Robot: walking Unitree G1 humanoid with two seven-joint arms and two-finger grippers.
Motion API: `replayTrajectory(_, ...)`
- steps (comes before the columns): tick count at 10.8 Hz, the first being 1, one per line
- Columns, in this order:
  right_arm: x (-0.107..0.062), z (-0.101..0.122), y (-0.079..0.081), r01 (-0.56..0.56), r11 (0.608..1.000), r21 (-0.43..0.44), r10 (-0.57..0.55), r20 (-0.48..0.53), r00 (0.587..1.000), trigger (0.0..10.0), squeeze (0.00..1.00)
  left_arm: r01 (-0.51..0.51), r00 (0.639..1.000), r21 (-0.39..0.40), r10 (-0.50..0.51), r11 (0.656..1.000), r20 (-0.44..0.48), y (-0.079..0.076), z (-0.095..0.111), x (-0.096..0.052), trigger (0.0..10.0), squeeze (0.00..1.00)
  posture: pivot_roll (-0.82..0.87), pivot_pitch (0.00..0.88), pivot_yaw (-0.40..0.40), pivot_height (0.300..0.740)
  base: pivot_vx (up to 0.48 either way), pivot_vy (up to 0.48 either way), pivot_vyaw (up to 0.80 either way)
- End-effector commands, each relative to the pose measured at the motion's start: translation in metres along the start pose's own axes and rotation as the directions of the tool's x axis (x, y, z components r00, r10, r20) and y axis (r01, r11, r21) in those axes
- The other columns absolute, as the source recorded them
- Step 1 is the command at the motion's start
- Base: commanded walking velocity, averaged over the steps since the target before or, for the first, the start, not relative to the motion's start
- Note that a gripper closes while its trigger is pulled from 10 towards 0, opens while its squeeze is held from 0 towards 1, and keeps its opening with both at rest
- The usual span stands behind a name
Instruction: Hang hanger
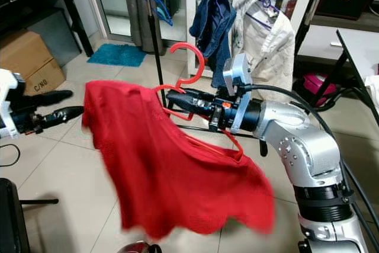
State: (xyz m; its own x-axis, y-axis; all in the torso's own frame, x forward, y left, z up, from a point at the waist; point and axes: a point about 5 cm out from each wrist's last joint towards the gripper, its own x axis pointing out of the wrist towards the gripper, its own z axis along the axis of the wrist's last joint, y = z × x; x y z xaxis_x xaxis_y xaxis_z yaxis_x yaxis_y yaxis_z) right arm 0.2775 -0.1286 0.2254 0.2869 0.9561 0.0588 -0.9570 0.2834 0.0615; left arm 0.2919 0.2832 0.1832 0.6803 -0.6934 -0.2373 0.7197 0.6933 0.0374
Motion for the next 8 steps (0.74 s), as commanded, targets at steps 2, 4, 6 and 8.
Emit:
replayTrajectory(2, 0.002, 0.005, 0.008, -0.052, 0.999, -0.015, 0.052, 0.014, 0.999, 10.0, 0.00, 0.063, 0.998, -0.013, -0.063, 0.998, 0.007, 0.002, 0.000, 0.010, 0.0, 0.00, -0.06, 0.000, 0.097, 0.740, 0.000, 0.000, 0.00)
replayTrajectory(4, 0.000, 0.005, 0.009, -0.056, 0.998, -0.011, 0.056, 0.015, 0.998, 10.0, 0.00, 0.119, 0.993, -0.031, -0.119, 0.992, 0.003, 0.001, -0.002, 0.016, 0.0, 0.00, -0.07, 0.000, 0.100, 0.740, 0.000, 0.000, 0.00)
replayTrajectory(6, 0.000, 0.004, 0.011, -0.058, 0.998, -0.009, 0.058, 0.018, 0.998, 10.0, 0.00, 0.151, 0.989, -0.044, -0.151, 0.988, -0.002, 0.000, -0.004, 0.018, 0.0, 0.00, -0.07, 0.000, 0.107, 0.740, 0.000, 0.000, 0.00)
replayTrajectory(8, 0.001, 0.004, 0.012, -0.060, 0.998, -0.007, 0.060, 0.018, 0.998, 10.0, 0.00, 0.156, 0.988, -0.049, -0.157, 0.987, -0.017, 0.000, -0.007, 0.019, 0.0, 0.00, -0.07, 0.000, 0.106, 0.740, 0.000, 0.000, 0.00)
